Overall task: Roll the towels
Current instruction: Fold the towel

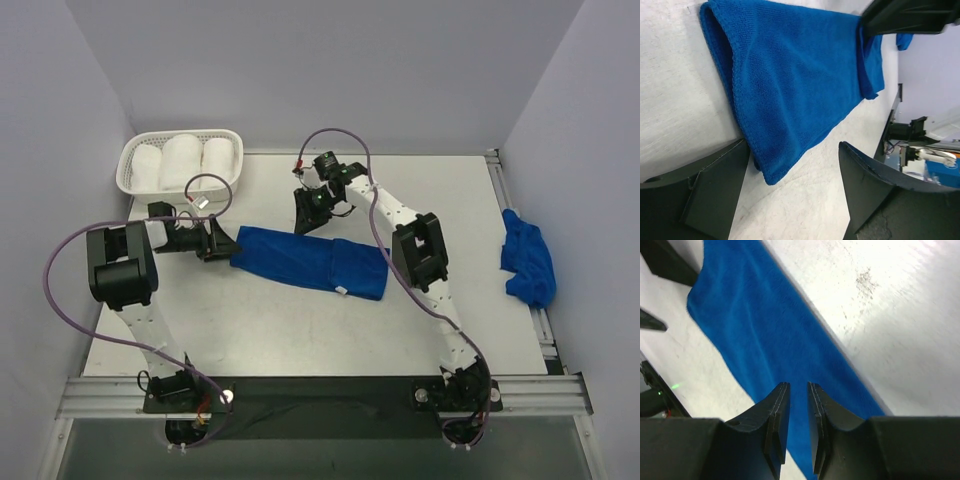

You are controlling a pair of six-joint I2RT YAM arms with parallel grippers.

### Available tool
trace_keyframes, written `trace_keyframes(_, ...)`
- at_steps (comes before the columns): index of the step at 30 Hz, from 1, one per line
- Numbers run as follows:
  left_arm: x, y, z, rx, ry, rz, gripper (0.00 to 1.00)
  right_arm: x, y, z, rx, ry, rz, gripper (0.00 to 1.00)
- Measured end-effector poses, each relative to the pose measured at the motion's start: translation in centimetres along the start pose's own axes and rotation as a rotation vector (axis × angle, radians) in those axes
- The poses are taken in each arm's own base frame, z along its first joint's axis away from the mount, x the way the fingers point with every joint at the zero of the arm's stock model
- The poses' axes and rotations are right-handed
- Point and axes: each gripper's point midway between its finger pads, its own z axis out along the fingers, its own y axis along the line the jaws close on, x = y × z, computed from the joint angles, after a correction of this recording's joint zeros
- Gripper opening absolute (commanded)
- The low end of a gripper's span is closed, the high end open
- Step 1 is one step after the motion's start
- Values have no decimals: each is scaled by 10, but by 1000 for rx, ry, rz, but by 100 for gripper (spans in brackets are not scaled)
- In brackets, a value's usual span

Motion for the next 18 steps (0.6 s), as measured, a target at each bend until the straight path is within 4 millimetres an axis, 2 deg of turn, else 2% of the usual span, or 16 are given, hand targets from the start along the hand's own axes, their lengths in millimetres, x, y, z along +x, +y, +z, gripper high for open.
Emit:
trace_keyframes(3, 0, -2, 3, 40, -1, -29, 82, 8, -5, 31, -20, 14, 50, 24)
trace_keyframes(6, 1, -2, 5, 65, 3, -51, 79, 14, -3, 49, -44, 18, 91, 23)
trace_keyframes(10, 2, -1, 2, 68, 8, -76, 77, 1, 2, 54, -46, -34, 89, 22)
trace_keyframes(13, 6, 2, -4, 57, 15, -120, 72, 1, -1, 58, -32, -45, 89, 22)
trace_keyframes(18, 16, 7, -16, 35, 42, -198, 71, 2, -3, 59, -32, -50, 100, 22)
